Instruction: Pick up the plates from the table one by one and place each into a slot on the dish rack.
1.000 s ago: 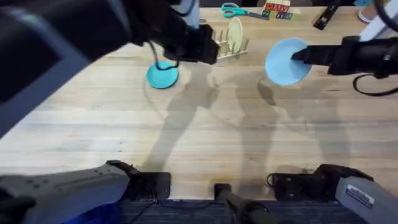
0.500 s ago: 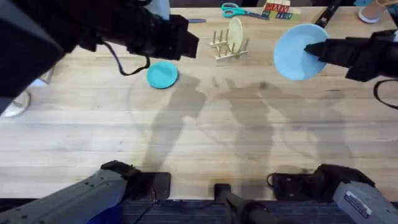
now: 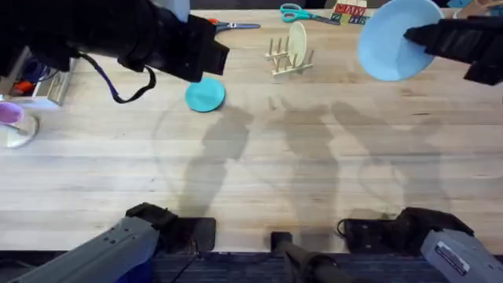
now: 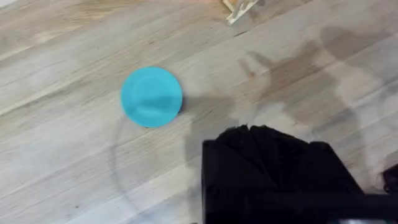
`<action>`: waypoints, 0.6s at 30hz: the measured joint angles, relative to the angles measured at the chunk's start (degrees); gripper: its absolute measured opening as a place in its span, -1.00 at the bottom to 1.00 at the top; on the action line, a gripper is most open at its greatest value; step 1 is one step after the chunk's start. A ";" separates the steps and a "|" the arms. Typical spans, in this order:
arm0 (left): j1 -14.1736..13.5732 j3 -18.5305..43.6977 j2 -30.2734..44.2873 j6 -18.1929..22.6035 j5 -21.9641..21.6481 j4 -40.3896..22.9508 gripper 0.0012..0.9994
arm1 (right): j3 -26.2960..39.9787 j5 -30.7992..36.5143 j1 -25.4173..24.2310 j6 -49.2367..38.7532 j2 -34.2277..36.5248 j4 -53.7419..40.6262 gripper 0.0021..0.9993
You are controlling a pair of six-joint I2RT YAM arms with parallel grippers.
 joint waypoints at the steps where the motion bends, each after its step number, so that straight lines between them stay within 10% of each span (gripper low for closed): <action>1: 0.00 0.02 0.00 0.17 -0.41 -0.04 -0.93 | 0.22 0.00 0.00 -0.01 0.00 -0.20 -0.95; 18: 0.00 0.07 0.00 0.58 -1.44 -1.85 -0.93 | 3.29 12.36 17.45 0.66 2.65 -1.77 -0.95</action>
